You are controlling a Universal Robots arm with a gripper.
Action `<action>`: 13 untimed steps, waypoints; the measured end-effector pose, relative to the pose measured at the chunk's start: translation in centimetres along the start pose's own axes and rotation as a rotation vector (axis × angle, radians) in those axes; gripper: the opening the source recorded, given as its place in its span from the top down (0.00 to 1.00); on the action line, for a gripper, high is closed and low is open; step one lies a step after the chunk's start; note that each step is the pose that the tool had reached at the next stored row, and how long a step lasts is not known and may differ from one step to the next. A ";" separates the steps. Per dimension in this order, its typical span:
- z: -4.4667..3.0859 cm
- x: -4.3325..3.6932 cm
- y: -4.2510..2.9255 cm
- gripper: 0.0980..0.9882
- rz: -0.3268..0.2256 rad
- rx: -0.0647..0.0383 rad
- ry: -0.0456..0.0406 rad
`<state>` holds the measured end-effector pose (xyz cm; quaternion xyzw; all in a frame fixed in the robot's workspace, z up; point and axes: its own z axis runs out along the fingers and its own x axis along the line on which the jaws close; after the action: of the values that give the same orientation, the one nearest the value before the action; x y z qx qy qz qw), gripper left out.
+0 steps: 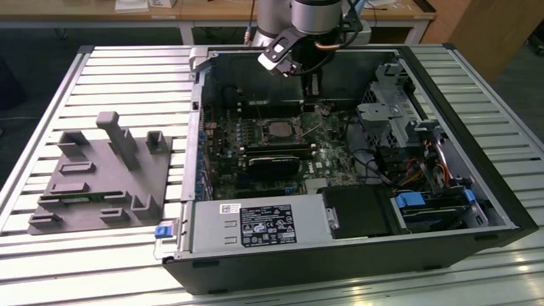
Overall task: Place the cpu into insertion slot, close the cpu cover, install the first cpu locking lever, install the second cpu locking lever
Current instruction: 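Close the cpu cover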
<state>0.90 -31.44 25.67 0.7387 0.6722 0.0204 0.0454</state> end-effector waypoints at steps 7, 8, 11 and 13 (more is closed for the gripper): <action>0.24 0.25 2.53 0.99 0.000 0.001 0.0001; 0.27 0.28 2.88 0.99 0.000 0.001 0.0001; 0.36 0.38 3.94 0.99 0.000 0.001 0.0000; 0.42 0.44 4.55 0.99 0.000 0.001 0.0000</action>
<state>5.49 -31.44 25.66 0.7387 0.6723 0.0201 0.0450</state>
